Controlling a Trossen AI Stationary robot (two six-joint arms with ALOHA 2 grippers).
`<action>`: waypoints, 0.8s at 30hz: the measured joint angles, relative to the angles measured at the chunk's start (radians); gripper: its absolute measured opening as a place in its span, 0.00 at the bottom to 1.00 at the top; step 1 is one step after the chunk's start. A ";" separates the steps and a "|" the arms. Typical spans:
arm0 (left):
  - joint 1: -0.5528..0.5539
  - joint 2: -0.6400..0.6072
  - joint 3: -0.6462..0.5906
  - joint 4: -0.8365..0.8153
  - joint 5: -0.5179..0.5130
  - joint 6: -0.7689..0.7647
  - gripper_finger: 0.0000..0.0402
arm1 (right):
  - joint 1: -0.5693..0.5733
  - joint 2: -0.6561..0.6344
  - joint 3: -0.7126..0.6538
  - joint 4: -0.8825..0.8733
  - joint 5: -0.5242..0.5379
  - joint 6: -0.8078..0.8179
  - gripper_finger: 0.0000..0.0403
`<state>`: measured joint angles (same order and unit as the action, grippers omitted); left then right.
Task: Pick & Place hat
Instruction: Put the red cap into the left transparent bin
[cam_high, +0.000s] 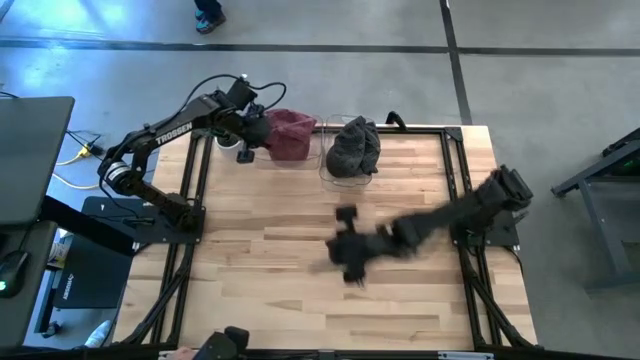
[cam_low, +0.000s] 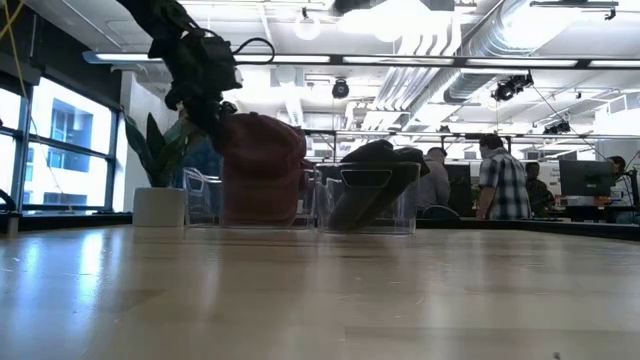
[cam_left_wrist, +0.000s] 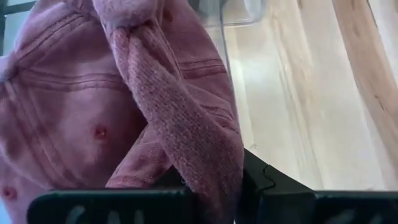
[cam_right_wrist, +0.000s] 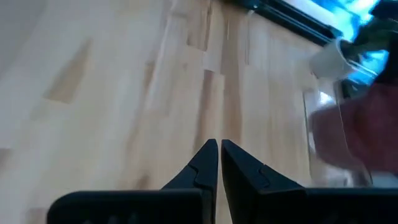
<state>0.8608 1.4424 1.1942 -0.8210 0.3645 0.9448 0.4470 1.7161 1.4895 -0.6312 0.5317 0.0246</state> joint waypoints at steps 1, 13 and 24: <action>0.000 -0.001 0.000 0.000 0.000 0.000 0.11 | -0.060 -0.004 0.000 0.016 -0.067 -0.067 0.04; -0.019 -0.001 0.000 0.004 0.022 0.000 0.11 | -0.816 0.005 0.002 0.433 -0.532 -0.580 0.02; -0.034 -0.001 0.000 0.046 0.040 0.019 0.11 | -1.082 0.243 0.093 0.530 -1.135 -0.472 0.45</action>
<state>0.8264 1.4418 1.1942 -0.7753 0.4050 0.9638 -0.6348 1.9588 1.5821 -0.1017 -0.6032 -0.4476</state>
